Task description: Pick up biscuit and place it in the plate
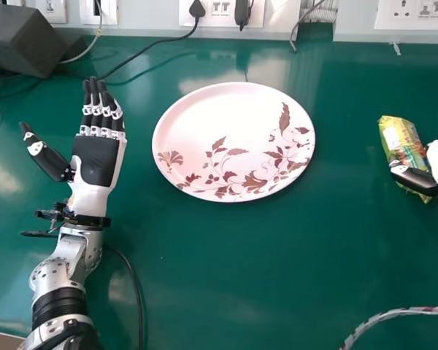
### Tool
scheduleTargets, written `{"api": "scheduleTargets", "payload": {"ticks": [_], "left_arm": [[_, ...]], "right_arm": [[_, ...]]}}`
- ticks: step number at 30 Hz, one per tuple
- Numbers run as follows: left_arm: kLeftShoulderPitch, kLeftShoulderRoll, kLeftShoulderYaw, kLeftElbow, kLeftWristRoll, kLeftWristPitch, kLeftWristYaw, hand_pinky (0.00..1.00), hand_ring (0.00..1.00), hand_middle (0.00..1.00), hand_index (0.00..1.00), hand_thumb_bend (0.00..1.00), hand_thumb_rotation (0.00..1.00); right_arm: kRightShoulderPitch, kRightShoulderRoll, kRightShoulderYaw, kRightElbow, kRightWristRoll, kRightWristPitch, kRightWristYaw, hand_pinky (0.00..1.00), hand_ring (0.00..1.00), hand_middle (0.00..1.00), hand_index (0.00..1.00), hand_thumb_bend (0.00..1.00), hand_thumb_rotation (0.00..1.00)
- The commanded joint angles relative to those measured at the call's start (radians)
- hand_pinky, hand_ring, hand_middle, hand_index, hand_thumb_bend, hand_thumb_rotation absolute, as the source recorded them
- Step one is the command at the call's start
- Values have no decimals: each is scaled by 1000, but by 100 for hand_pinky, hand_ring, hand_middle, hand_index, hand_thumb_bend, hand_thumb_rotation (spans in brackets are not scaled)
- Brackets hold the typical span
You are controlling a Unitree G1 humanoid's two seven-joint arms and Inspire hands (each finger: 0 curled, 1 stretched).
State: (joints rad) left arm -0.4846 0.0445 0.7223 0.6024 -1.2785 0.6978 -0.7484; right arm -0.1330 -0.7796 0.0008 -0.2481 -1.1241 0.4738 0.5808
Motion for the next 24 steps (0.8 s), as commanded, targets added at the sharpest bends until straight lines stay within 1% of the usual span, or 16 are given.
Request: {"api": "scheduleTargets", "payload": {"ticks": [1,4,5,6,8,10,11,12,14,19,20,21,24], "left_arm": [[83,-40,18,49,-2,0,15,69,87,96,100,100,72],[86,-37,16,41,-1,6,21,68,87,96,100,100,72],[85,-33,14,48,0,10,13,68,86,96,100,100,72],[84,-29,14,53,1,12,7,68,87,96,100,100,72],[85,-29,16,45,1,12,23,67,87,96,100,100,73],[86,-31,19,36,-1,12,43,66,87,96,100,100,73],[87,-31,18,34,0,11,46,65,87,95,100,100,73],[87,-30,15,31,5,7,47,66,87,95,100,100,73],[87,-27,12,29,12,1,46,69,87,95,100,100,73],[89,-28,12,12,16,-11,73,69,87,96,100,100,72],[88,-28,13,12,16,-14,78,69,87,96,100,100,72],[87,-27,13,12,14,-15,81,69,87,96,100,100,72],[81,-19,11,25,16,-18,67,68,87,96,100,100,72]], "right_arm": [[21,2,2,-4,16,1,20,22,36,50,58,49,0],[24,4,-3,-14,14,4,18,21,33,49,58,51,0],[25,4,-4,-17,12,5,18,21,32,48,57,52,0],[26,4,-5,-21,10,6,17,20,31,45,57,54,32],[28,5,-9,-28,8,10,16,19,30,43,56,56,58],[29,7,-11,-33,7,13,15,18,29,41,55,57,67],[29,7,-13,-36,6,16,17,17,29,41,55,57,70],[28,7,-15,-40,5,20,21,17,29,41,55,57,71],[27,8,-17,-47,5,26,26,16,28,41,54,58,70],[29,14,-33,-75,4,43,28,17,28,41,54,58,67],[27,16,-34,-79,3,48,31,17,28,41,54,57,65],[26,17,-35,-83,1,52,34,16,27,40,54,56,61],[23,16,-35,-95,-3,59,40,16,27,40,55,55,58]]}}
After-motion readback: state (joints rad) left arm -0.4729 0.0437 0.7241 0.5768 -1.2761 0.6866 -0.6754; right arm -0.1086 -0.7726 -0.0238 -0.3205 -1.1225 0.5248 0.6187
